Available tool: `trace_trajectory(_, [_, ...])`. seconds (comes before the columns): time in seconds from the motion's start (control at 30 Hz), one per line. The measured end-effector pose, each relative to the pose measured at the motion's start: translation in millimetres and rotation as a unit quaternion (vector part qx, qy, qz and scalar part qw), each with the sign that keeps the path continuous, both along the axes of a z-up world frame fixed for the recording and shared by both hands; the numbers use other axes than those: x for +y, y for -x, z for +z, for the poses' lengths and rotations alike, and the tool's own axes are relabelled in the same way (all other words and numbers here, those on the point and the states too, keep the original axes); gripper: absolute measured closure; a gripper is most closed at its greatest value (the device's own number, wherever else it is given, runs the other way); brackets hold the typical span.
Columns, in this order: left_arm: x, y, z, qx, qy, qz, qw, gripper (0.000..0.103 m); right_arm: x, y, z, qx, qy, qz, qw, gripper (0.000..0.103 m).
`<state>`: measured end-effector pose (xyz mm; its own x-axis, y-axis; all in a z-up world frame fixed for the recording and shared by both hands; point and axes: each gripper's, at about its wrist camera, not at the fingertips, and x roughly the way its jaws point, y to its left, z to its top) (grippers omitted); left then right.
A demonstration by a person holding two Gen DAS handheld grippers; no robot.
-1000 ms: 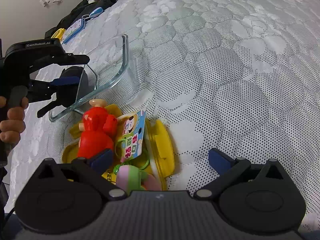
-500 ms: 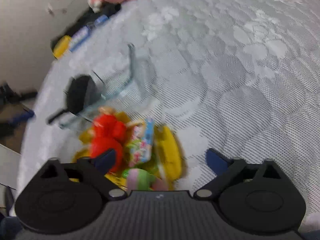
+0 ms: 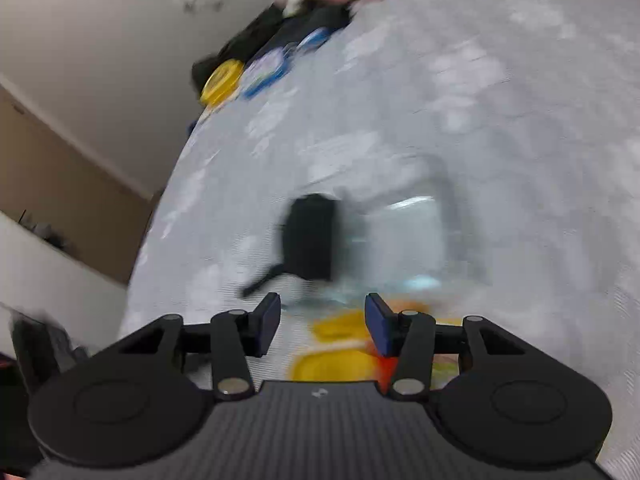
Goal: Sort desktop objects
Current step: 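Lower the plush cat into the glass container and open the left gripper, then push the plush cat deeper into the glass compartment with the right gripper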
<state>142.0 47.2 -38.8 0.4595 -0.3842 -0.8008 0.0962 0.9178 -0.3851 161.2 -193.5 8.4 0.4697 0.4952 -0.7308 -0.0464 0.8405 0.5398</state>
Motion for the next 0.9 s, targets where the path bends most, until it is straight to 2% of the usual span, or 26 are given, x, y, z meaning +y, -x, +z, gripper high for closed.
trace_trajectory(0.13, [4,6,9,-0.003,0.021,-0.038,0.9991,0.005,51,-42,4,0.052,0.015,0.054,0.997,0.052])
trace_trajectory(0.2, [11,5,11,-0.004,0.020,-0.043,0.9989,0.004,72,-58,-4,0.083,0.036,0.077,0.993,0.052])
trace_trajectory(0.3, [15,7,9,0.004,0.013,-0.041,0.9991,0.004,91,-73,-18,0.104,0.070,0.082,0.989,0.053])
trace_trajectory(0.37, [18,5,6,0.012,0.012,-0.038,0.9991,0.004,95,-79,-30,0.125,0.058,0.078,0.987,0.056])
trace_trajectory(0.43, [19,3,5,0.013,0.009,-0.037,0.9992,0.004,95,-80,-40,0.144,0.044,0.076,0.986,0.064])
trace_trajectory(0.5, [22,0,3,0.015,0.019,-0.036,0.9991,0.004,93,-82,-48,0.163,0.031,0.070,0.984,0.064])
trace_trajectory(0.57, [27,-3,2,0.019,0.031,-0.032,0.9988,0.003,90,-82,-50,0.167,0.023,0.068,0.983,0.069])
trace_trajectory(0.63, [33,-6,1,0.023,0.040,-0.026,0.9986,0.003,89,-82,-50,0.166,0.030,0.074,0.983,0.080])
trace_trajectory(0.73, [44,-11,-3,0.031,0.043,-0.007,0.9986,0.003,91,-79,-49,0.160,0.047,0.090,0.982,0.087])
trace_trajectory(0.83, [50,-14,-6,0.038,0.047,0.006,0.9982,0.003,93,-79,-47,0.148,0.085,0.095,0.981,0.089])
trace_trajectory(0.9, [49,-14,-6,0.040,0.046,0.002,0.9981,0.003,90,-80,-47,0.148,0.088,0.091,0.981,0.089])
